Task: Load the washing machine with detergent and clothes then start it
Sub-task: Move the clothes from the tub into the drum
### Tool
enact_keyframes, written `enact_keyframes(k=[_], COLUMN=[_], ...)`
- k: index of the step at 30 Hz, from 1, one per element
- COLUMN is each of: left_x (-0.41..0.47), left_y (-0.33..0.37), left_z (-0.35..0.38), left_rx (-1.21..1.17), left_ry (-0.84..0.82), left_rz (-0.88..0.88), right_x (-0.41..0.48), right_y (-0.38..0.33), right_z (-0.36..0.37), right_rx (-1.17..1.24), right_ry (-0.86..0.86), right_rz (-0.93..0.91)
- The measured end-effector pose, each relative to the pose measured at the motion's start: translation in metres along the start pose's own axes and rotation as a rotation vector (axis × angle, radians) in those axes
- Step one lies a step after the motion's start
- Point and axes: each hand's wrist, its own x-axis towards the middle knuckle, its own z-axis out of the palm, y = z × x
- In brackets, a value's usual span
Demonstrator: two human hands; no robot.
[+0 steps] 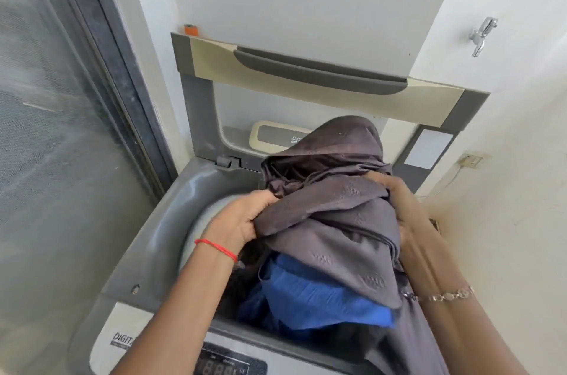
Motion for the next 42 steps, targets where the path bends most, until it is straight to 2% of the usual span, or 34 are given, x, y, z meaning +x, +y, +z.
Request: enact_keyframes(k=[3, 6, 9, 11, 12, 17, 19, 21, 23, 24, 25, 26, 28, 29, 30, 31, 33, 35, 38, 40, 42], left_x=[-0.022, -0.037, -0.036, -0.027, -0.019, 0.038, 0.057, 0.073, 0.079, 0.08, 0.081, 0.083, 0.087, 0.086, 0.086, 0.085, 0.083, 0.083, 0.079, 0.072, 0.066], left_y=[0.034, 0.062, 0.075, 0.072, 0.066, 0.01, -0.021, -0.052, -0.071, -0.077, -0.083, -0.087, -0.093, -0.094, -0.094, -0.095, -0.094, -0.091, -0.081, -0.075, -0.073], left_z=[-0.032, -0.065, -0.091, -0.101, -0.103, -0.103, -0.099, -0.095, -0.087, -0.084, -0.081, -0.079, -0.076, -0.074, -0.073, -0.074, -0.073, -0.072, -0.069, -0.066, -0.068], left_rx=[-0.169, -0.27, -0.304, -0.261, -0.228, -0.046, 0.055, 0.115, 0.191, 0.243, 0.303, 0.342, 0.335, 0.344, 0.387, 0.457, 0.619, 0.691, 0.577, 0.478, 0.468], left_ry=[-0.033, 0.047, 0.127, 0.199, 0.244, 0.493, 0.546, 0.474, 0.411, 0.389, 0.366, 0.342, 0.29, 0.267, 0.249, 0.232, 0.225, 0.236, 0.214, 0.18, 0.111], left_rz=[0.126, 0.243, 0.318, 0.294, 0.256, 0.065, 0.006, -0.094, -0.202, -0.254, -0.297, -0.324, -0.338, -0.344, -0.354, -0.358, -0.345, -0.289, -0.181, -0.181, -0.206], right_x=[0.023, 0.051, 0.081, 0.101, 0.109, 0.136, 0.135, 0.133, 0.125, 0.124, 0.118, 0.112, 0.077, 0.057, 0.038, 0.021, -0.007, -0.018, -0.015, -0.014, -0.018], right_y=[0.002, 0.015, 0.044, 0.068, 0.081, 0.15, 0.176, 0.199, 0.2, 0.192, 0.175, 0.154, 0.096, 0.067, 0.041, 0.022, 0.005, 0.012, 0.032, 0.043, 0.045], right_z=[0.052, 0.092, 0.105, 0.09, 0.077, -0.003, -0.03, -0.052, -0.051, -0.054, -0.052, -0.054, -0.065, -0.076, -0.091, -0.112, -0.151, -0.178, -0.187, -0.19, -0.188], right_rx=[0.036, 0.103, 0.165, 0.182, 0.146, -0.184, -0.417, -0.797, -1.224, -1.331, -1.319, -1.241, -1.166, -1.229, -1.325, -1.431, -1.551, -1.442, -1.161, -1.082, -1.086], right_ry=[-0.165, -0.275, -0.288, -0.244, -0.197, 0.251, 0.422, 0.527, 0.485, 0.457, 0.382, 0.276, 0.13, 0.098, 0.097, 0.116, 0.13, 0.127, 0.312, 0.501, 0.594], right_rz=[-0.059, -0.095, -0.078, -0.055, -0.048, -0.069, -0.041, 0.079, 0.286, 0.345, 0.304, 0.183, -0.165, -0.321, -0.384, -0.337, -0.055, 0.163, 0.122, 0.026, -0.062])
